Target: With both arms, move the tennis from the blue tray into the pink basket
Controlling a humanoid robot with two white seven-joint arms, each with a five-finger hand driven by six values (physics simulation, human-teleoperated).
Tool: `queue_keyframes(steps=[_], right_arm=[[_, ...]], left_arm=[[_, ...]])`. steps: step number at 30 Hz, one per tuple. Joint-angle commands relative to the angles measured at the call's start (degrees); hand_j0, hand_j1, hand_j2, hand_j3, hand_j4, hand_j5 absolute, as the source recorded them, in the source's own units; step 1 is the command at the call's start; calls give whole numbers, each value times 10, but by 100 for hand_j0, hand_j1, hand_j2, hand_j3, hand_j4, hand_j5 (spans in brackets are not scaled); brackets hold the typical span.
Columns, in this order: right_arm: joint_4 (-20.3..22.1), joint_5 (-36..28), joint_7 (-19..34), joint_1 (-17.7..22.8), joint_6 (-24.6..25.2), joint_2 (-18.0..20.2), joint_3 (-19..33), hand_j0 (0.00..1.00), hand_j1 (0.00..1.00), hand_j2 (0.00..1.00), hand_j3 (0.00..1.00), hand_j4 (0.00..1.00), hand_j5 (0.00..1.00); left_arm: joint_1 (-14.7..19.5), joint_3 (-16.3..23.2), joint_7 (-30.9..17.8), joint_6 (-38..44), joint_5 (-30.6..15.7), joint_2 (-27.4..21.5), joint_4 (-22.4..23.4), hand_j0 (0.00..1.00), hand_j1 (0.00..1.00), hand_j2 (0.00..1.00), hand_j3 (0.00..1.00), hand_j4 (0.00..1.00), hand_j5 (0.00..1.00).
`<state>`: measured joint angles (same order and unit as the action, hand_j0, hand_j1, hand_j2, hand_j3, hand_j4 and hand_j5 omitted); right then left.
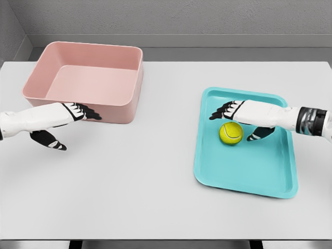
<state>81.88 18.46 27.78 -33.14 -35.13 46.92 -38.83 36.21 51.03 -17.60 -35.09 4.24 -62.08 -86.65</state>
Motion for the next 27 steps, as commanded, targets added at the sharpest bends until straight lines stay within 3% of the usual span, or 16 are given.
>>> queue_keyframes(steps=[1, 25, 27], right_arm=[[0, -4, 0, 0, 1, -1, -1, 100, 100, 100, 100, 100, 100], [-24, 6, 7, -4, 1, -15, -14, 100, 100, 100, 100, 100, 100], [-24, 7, 8, -4, 1, -15, -14, 93, 93, 93, 93, 93, 93]], left_arm=[[0, 0, 1, 1, -8, -2, -4, 100, 100, 100, 100, 100, 100], [-4, 4, 2, 1, -9, 4, -7, 100, 100, 100, 100, 100, 100], [-5, 3, 2, 1, -9, 6, -8, 100, 100, 100, 100, 100, 100]])
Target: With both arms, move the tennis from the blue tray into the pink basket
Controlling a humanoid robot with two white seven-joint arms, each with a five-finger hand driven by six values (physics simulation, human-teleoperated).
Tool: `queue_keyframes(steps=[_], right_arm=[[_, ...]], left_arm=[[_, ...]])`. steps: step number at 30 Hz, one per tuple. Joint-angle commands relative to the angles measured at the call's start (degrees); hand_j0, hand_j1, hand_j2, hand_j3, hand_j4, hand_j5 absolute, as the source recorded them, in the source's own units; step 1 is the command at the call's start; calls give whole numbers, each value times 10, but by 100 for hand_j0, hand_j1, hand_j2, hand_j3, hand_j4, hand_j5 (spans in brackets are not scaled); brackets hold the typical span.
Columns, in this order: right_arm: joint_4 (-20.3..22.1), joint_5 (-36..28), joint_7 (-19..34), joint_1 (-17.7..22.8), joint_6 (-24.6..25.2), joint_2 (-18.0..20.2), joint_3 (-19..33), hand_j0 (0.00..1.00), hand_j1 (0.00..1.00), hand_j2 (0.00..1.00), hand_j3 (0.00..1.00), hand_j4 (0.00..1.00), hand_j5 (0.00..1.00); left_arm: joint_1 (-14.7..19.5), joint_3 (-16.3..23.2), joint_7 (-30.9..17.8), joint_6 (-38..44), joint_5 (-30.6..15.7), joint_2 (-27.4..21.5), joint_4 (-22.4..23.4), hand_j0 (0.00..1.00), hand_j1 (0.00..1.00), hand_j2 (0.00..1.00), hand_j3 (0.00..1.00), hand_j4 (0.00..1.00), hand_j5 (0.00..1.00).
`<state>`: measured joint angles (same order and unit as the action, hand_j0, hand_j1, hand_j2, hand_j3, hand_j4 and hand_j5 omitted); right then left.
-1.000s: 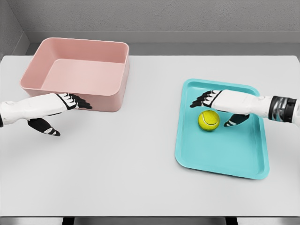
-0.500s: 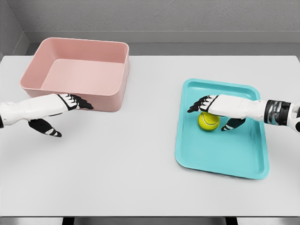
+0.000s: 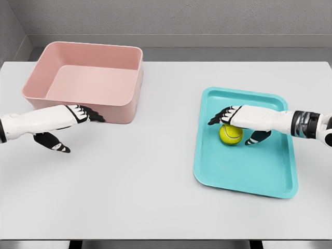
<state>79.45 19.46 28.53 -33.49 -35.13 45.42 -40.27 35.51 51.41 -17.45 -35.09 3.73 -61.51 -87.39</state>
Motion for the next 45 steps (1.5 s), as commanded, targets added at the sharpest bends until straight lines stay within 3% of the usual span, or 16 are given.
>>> queue_keyframes(steps=[1, 17, 25, 35, 45], right_arm=[[-1, -3, 3, -1, 1, 0, 1, 88, 88, 88, 88, 88, 88], [-11, -3, 12, -1, 1, -8, 4, 59, 59, 59, 59, 59, 59], [-11, -4, 11, -2, 1, -8, 7, 54, 54, 54, 54, 54, 54], [-6, -14, 4, -2, 1, -5, 42, 54, 54, 54, 54, 54, 54], [40, -28, 3, -26, 1, -25, 41, 54, 54, 54, 54, 54, 54]], left_arm=[[0, -2, 0, 1, -4, 2, -1, 100, 100, 100, 100, 100, 100], [-4, -3, 0, 1, -4, 2, -6, 100, 100, 100, 100, 100, 100], [-4, -4, 0, 1, -4, 2, -6, 100, 100, 100, 100, 100, 100], [-3, -5, 1, 1, -5, 2, -5, 100, 100, 100, 100, 100, 100], [-4, -11, 1, 1, -5, 0, -5, 100, 100, 100, 100, 100, 100]])
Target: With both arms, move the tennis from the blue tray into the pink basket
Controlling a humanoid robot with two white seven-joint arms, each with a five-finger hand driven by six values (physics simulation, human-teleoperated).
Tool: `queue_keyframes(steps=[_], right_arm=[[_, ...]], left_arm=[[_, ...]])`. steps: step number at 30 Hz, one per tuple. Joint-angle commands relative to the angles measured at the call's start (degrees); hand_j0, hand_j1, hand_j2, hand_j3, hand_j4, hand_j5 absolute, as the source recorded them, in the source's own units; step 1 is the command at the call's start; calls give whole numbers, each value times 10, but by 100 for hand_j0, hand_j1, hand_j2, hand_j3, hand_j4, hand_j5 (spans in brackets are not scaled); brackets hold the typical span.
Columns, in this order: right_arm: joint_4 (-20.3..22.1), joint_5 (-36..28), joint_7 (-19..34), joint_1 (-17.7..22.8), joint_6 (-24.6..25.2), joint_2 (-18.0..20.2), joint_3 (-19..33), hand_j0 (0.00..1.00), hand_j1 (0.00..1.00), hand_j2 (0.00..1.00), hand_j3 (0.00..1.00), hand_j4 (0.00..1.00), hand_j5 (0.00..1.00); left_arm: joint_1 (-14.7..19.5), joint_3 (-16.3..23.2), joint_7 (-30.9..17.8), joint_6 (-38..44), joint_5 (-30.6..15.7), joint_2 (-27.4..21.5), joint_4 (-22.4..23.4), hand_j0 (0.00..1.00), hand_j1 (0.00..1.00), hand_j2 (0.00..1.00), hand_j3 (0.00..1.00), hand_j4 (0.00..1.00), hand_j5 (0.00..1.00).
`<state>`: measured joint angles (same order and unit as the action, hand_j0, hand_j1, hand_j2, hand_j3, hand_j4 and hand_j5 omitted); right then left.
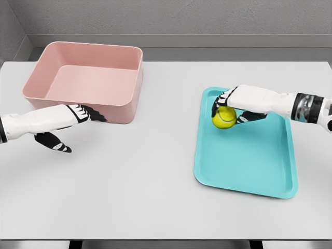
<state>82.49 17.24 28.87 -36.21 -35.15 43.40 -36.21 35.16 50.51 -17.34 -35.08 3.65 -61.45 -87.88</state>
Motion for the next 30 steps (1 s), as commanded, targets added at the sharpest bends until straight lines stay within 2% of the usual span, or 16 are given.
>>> queue_keyframes(steps=[1, 18, 30], right_arm=[[9, -5, 0, 0, 2, -9, 0, 54, 54, 54, 54, 54, 54], [14, -6, 0, -12, 2, -61, -7, 54, 54, 54, 54, 54, 54], [14, -5, 5, -12, 2, -117, -21, 54, 54, 54, 54, 54, 54]], left_arm=[[0, -1, 0, 1, -4, -1, 0, 100, 100, 100, 100, 100, 100], [0, -1, 1, 1, -5, 0, 0, 100, 100, 100, 100, 100, 100], [-1, -1, 1, 1, -5, -1, 0, 100, 100, 100, 100, 100, 100]])
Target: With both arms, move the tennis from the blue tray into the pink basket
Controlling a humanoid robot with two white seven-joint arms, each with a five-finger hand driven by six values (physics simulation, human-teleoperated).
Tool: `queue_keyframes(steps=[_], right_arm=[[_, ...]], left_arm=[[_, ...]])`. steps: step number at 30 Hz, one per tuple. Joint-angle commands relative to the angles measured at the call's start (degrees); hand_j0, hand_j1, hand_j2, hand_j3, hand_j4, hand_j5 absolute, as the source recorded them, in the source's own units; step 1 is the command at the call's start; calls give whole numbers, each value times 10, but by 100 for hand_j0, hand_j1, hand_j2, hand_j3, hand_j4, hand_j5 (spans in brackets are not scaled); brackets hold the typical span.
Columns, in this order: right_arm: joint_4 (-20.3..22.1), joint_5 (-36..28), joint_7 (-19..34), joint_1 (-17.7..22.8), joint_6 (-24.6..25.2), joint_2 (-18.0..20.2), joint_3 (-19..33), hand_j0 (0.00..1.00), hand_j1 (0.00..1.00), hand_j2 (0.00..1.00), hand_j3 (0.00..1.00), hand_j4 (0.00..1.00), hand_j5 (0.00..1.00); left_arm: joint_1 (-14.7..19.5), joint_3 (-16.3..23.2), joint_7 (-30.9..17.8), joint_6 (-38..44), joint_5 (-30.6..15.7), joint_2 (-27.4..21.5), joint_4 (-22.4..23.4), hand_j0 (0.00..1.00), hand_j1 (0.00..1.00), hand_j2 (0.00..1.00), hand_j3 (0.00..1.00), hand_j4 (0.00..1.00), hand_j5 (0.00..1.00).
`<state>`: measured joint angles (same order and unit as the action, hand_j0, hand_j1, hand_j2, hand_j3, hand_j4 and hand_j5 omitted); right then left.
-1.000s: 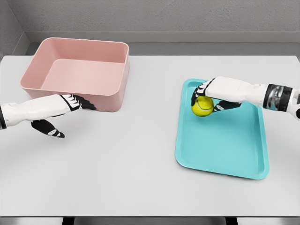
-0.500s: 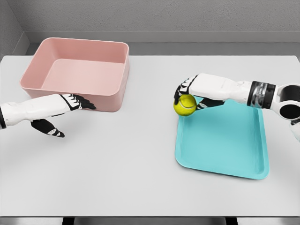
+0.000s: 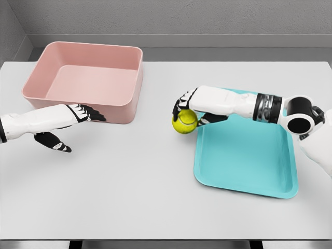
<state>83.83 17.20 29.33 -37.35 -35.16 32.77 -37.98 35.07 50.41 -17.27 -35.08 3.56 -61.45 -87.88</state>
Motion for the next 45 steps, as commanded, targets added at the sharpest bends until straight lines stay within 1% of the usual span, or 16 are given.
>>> queue_keyframes(steps=[1, 10, 14, 19, 25, 26, 27, 28, 32, 36, 38, 40, 41, 42, 43, 45], right_arm=[[0, -4, 0, 0, 2, -13, -5, 54, 54, 54, 54, 54, 54], [-7, 1, 4, 0, 2, -39, -14, 54, 54, 54, 54, 54, 54], [-7, 4, 4, 0, 2, -48, -26, 54, 54, 54, 54, 54, 54], [-11, 13, 12, 2, 2, -71, -42, 54, 54, 54, 54, 54, 54], [-14, 22, 13, 4, 2, -82, -47, 54, 54, 54, 54, 54, 54], [-15, 22, 11, 2, 2, -82, -46, 69, 69, 69, 69, 69, 69], [-24, 21, 6, -1, 2, -83, -43, 100, 100, 100, 100, 100, 100], [-31, 21, 7, -1, 2, -84, -42, 100, 100, 100, 100, 100, 100], [-31, 22, 7, 0, 2, -85, -41, 100, 100, 100, 100, 100, 100], [-24, 21, 6, 2, 2, -82, -40, 100, 100, 100, 100, 100, 100], [-18, 21, 6, 2, 2, -77, -38, 100, 100, 100, 100, 100, 100], [-15, 20, 3, 2, 2, -75, -36, 100, 100, 100, 100, 100, 100], [1, 16, 2, 4, 2, -63, -28, 100, 100, 100, 100, 100, 100], [17, -1, 1, 4, 2, -37, -18, 100, 100, 100, 100, 100, 100], [23, -36, -5, 5, 2, 0, -11, 100, 100, 100, 100, 100, 100], [29, -42, -31, 7, 2, 68, 3, 100, 100, 100, 100, 100, 100]], left_arm=[[0, 0, 0, 1, -4, 0, 0, 100, 100, 100, 100, 100, 100], [0, 0, 0, 1, -4, 0, 0, 100, 100, 100, 100, 100, 100], [0, 0, 0, 1, -5, 0, 0, 100, 100, 100, 100, 100, 100], [0, 0, 0, 1, -5, 0, -1, 100, 100, 100, 100, 100, 100], [0, 0, 0, 1, -6, 0, -1, 100, 100, 100, 100, 100, 100], [0, 0, 0, 1, -8, 0, -1, 100, 100, 100, 100, 100, 100], [0, 0, 0, 1, -8, 0, -1, 100, 100, 100, 100, 100, 100], [0, 0, 0, 1, -8, 0, -1, 100, 100, 100, 100, 100, 100], [0, 0, 0, 1, -15, 1, -2, 100, 100, 100, 100, 100, 100], [0, 5, 3, 1, -25, 6, -4, 100, 100, 100, 100, 100, 100], [1, 6, 7, 1, -32, 10, -16, 100, 100, 100, 100, 100, 100], [4, 7, 6, 1, -32, 33, -19, 100, 100, 100, 100, 100, 100], [4, 7, 6, 1, -32, 39, -22, 100, 100, 100, 100, 100, 100], [4, 7, 6, 1, -33, 44, -24, 100, 100, 100, 100, 100, 100], [4, 8, 5, 1, -33, 50, -25, 100, 100, 100, 100, 100, 100], [4, 9, 5, 1, -34, 55, -27, 100, 100, 100, 100, 100, 100]])
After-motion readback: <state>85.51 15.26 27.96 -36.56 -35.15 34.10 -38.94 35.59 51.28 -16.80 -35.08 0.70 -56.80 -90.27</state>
